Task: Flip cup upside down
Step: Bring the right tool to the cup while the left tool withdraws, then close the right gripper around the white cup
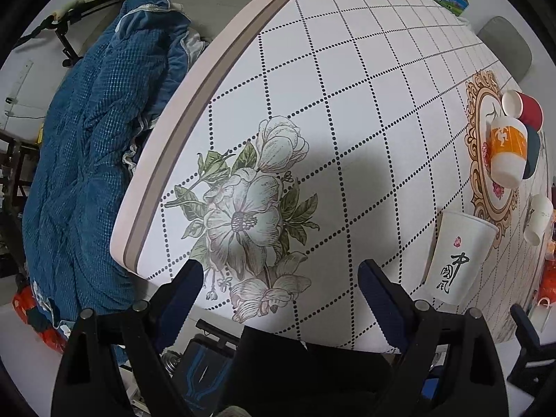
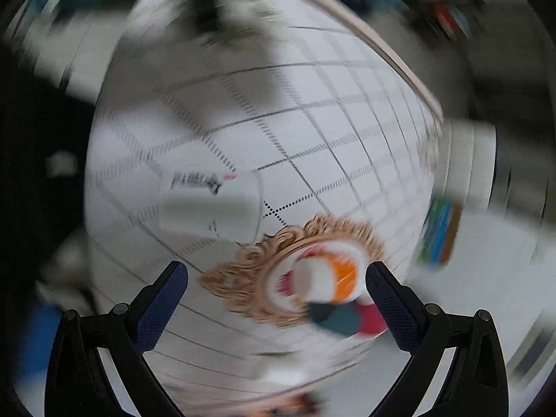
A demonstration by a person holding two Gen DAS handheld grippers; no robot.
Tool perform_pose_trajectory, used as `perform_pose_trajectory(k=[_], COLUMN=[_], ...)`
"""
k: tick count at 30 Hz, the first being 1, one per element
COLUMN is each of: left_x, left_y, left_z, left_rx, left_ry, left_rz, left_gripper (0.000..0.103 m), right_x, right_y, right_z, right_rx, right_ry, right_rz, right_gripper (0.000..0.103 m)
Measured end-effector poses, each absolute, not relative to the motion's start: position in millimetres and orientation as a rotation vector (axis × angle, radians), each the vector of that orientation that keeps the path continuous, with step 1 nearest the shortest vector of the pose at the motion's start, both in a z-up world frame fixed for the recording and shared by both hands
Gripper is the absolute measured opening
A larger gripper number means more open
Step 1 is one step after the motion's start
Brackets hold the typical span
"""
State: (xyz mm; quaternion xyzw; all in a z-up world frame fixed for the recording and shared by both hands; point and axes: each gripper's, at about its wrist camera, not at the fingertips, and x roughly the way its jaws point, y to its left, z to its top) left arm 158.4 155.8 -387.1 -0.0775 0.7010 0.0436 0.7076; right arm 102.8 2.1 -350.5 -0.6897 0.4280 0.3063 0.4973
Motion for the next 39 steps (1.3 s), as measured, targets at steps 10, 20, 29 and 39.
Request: perform_pose_trajectory(k=[10,20,29,39], left_x=[165.1,167.7,168.9,173.3], left_y=[148.0,149.4,158.7,160.3], left_z=[-403.0,-414.5,-421.7,-421.8], left_rx=[-0.17,-0.194,-0.214,-0.202], left_ry=[1.581,1.602,1.614,1.614], left_rz=[0.103,0.128,0.155,0.158], left_gripper=[0.091,0.091,0.091,0.091], right_x=[48.2,44.9,47.2,52.7], right_y=[-36.7,-42.1,-44.1,-43.1], right_z=[-409.4,-444.3,-464.5,-479.3], right_rx=[-2.418,-2.633,-2.68,-2.678], right_ry=[0.431,0.116,0.072,0.153], right_rz=[1.127,1.312,1.4,1.417], right_gripper=[0.103,0.103,0.103,0.078])
